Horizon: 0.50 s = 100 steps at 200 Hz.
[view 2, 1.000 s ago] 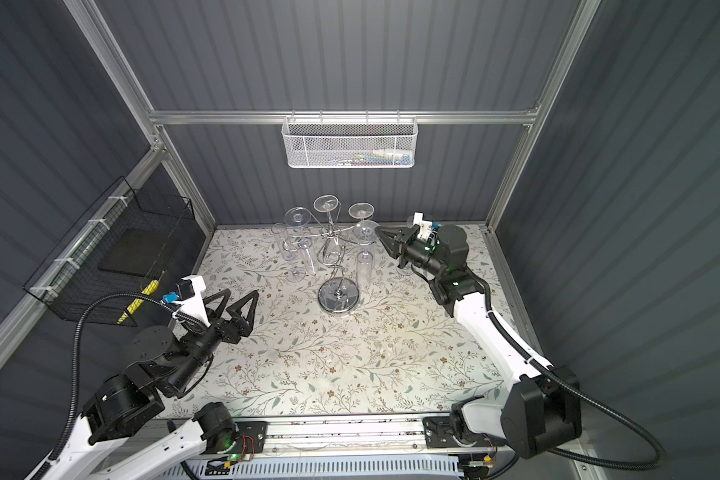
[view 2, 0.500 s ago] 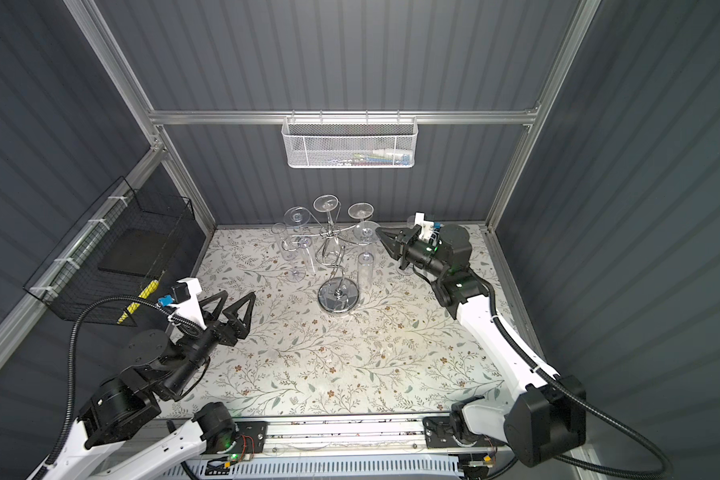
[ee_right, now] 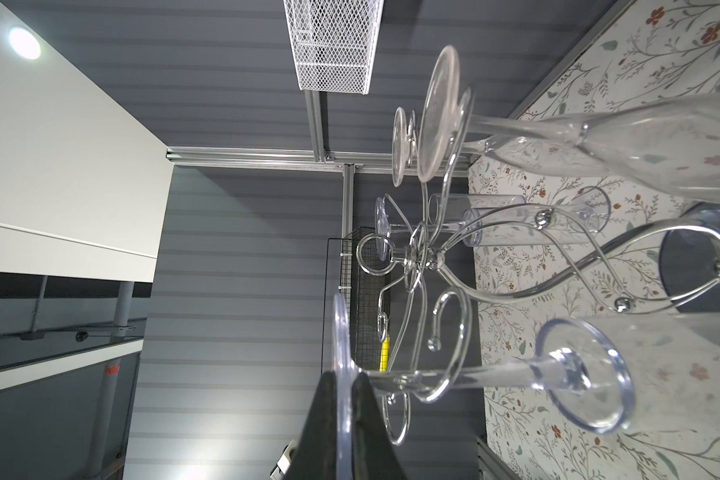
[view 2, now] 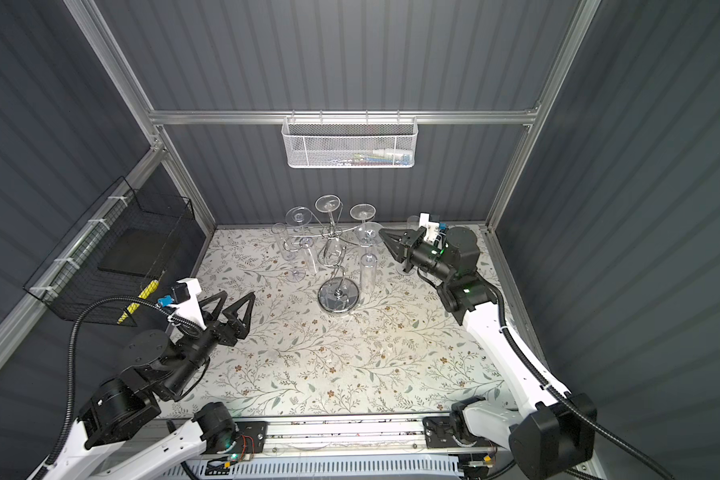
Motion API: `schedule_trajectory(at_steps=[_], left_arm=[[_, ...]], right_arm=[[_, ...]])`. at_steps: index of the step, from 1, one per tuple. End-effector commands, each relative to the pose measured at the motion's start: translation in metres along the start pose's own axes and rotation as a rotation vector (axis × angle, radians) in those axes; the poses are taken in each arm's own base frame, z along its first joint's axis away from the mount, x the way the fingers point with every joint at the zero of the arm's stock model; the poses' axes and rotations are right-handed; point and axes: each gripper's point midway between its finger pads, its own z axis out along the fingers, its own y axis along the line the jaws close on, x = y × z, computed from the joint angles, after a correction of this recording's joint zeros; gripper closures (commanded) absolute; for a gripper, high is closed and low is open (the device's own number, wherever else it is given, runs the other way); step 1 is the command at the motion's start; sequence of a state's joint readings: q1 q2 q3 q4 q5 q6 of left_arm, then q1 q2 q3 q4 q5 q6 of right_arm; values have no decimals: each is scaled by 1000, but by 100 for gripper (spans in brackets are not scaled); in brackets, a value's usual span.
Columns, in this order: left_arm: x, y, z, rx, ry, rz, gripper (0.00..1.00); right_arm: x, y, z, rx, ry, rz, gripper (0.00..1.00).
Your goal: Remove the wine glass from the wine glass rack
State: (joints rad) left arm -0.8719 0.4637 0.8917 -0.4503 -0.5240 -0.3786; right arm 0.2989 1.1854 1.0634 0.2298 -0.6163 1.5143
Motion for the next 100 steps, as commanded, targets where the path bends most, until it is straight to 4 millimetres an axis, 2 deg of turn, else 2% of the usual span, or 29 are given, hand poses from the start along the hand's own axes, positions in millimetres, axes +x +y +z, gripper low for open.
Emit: schedule_trajectory(at_steps=[1,100], left_arm=[[0,3,-3,-4,-4,-2,18],[1,4,-6,-2,-5,-8,18]], right_arm=[[6,16,-5,-36,22,-35,100],[16,27,5,-51,60,-40,100]])
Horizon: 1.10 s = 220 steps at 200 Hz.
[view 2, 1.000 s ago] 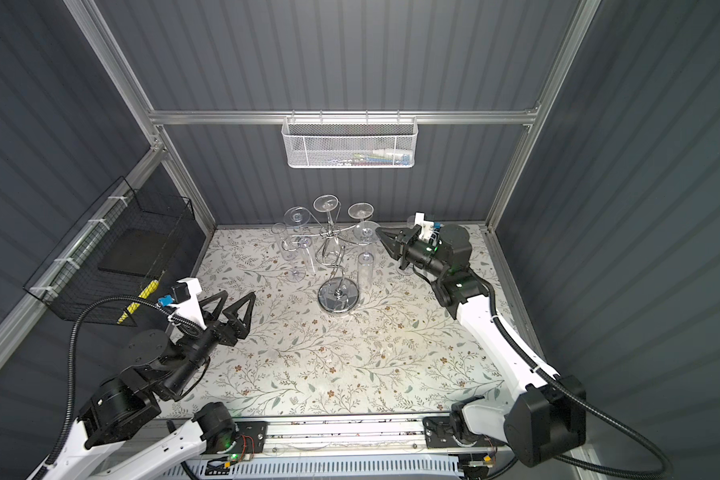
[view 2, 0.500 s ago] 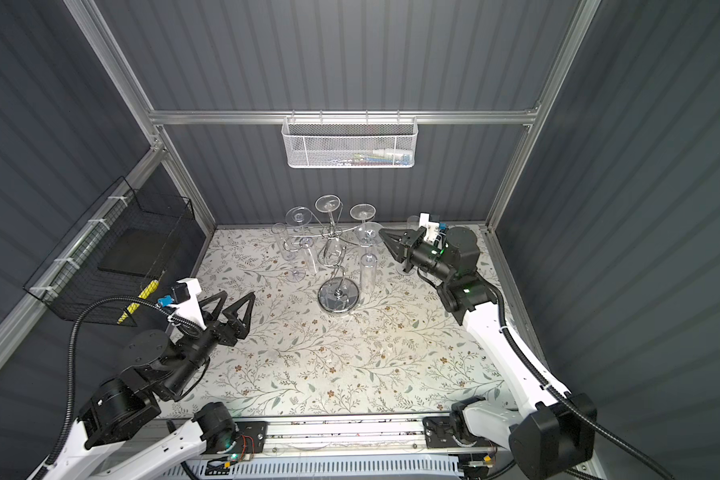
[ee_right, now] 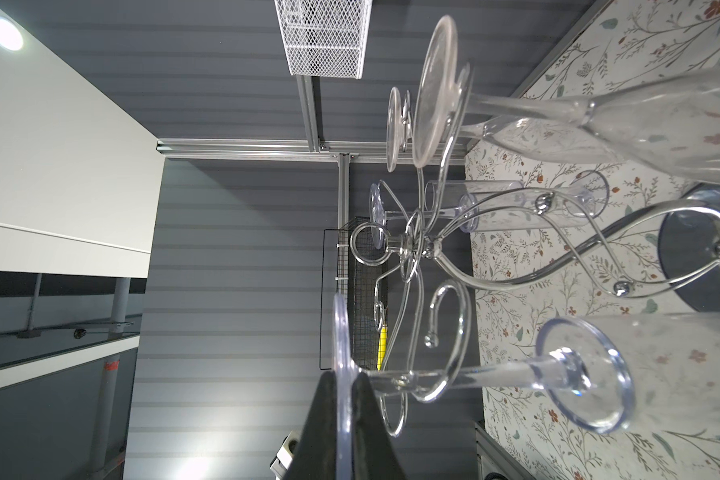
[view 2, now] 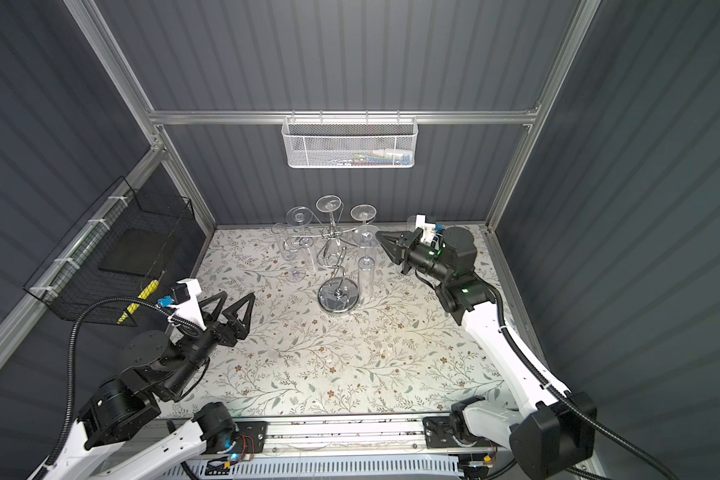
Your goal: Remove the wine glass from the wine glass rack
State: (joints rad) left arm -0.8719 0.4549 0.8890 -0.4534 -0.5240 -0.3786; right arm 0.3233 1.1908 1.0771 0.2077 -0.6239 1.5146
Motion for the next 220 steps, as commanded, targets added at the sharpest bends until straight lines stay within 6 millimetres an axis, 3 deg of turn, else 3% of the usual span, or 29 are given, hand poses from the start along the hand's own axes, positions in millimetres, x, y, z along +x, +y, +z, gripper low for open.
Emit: schedule_trajectory(at_steps=[1,127,220], left_arm=[[1,3,-5,-2,-3,-7,18],[3,8,-7,-19,-3,0,18],[2,8,-6,-26,-2,1,18]], right_arm=[[7,26,1,-59,28,-50,100],[4,28,21,-63,57,-33,100],[-11,25,41,-62,46,-15,100]])
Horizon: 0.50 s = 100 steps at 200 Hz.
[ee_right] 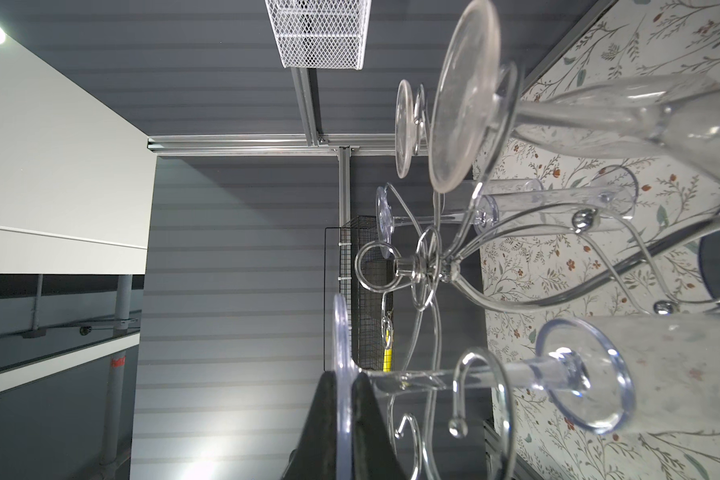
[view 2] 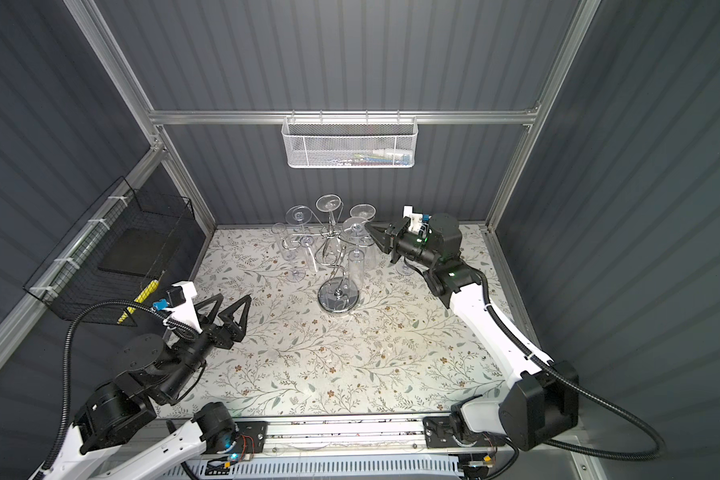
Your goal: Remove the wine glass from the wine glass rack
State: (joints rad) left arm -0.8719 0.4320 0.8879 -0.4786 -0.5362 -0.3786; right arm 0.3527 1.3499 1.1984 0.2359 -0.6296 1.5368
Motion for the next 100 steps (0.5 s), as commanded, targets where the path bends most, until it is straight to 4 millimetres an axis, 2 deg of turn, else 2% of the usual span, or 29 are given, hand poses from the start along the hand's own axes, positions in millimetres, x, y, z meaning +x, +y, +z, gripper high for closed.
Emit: schedule_trajectory(at_steps=[1,46,100], left_arm=[[1,3,-1,-14,-2,-1,18],[0,4,-2,-18,-2,0,18],[-1,6,-4,-24,-4,-6,18]], right_arm=[[1,25,3,-68,11,-45,100],[-15,16,9,-57,-24,-22,100],[-31,11,2,-50,-70,-2,100]])
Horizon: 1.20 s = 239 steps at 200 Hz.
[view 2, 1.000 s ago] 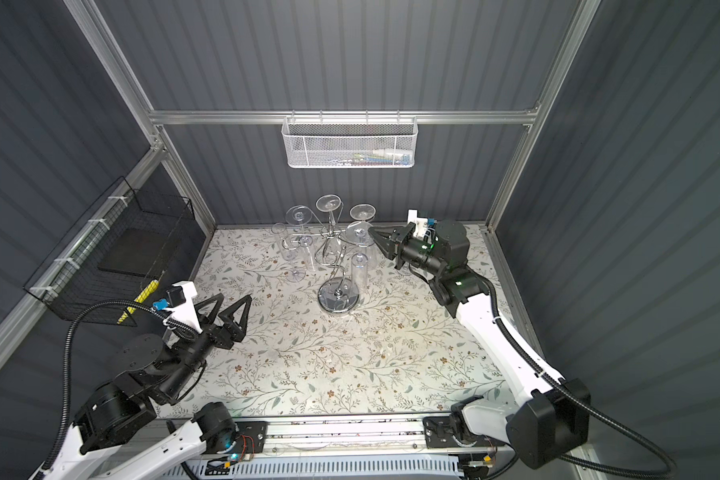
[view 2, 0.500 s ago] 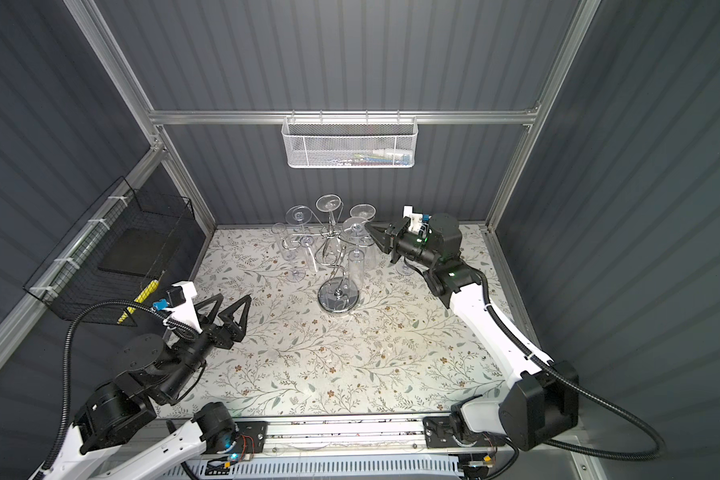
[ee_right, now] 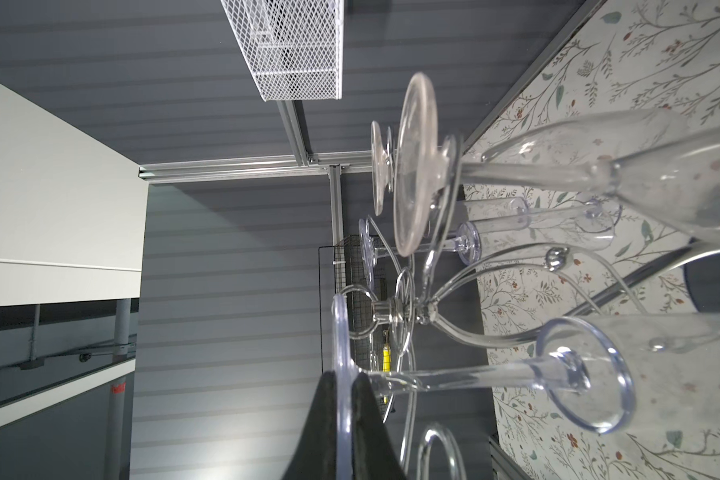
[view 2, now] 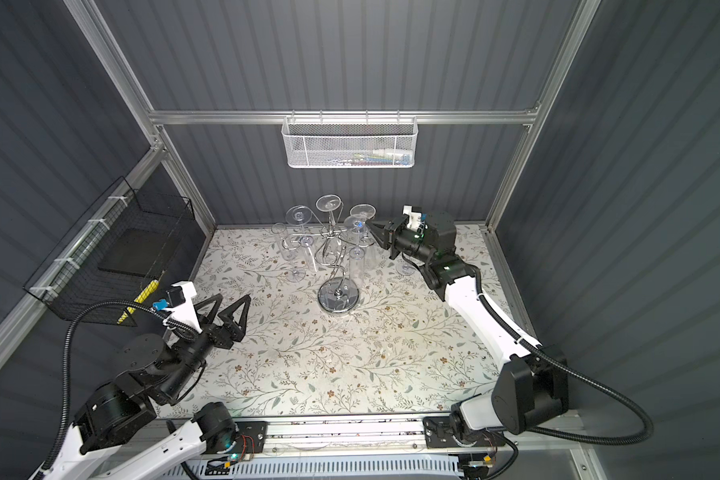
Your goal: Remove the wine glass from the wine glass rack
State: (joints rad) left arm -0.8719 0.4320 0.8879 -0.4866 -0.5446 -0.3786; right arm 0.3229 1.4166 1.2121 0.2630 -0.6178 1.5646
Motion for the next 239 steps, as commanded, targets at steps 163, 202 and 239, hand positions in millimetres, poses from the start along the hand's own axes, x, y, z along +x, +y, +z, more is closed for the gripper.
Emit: schedule_trajectory(at_steps=[163,202,239], left_arm=[[-6,-8,4,16,1,-18,18],[-11,-16,8,38,5,-29,18],[-18,-26,12,65,4,-41,18]], right_arm=[[-23,0,-96,-14,-207,-36,100],[-17,-3,-117,-16,-229,-45,100],[-8,-3,-133,-6,-234,-85,100]])
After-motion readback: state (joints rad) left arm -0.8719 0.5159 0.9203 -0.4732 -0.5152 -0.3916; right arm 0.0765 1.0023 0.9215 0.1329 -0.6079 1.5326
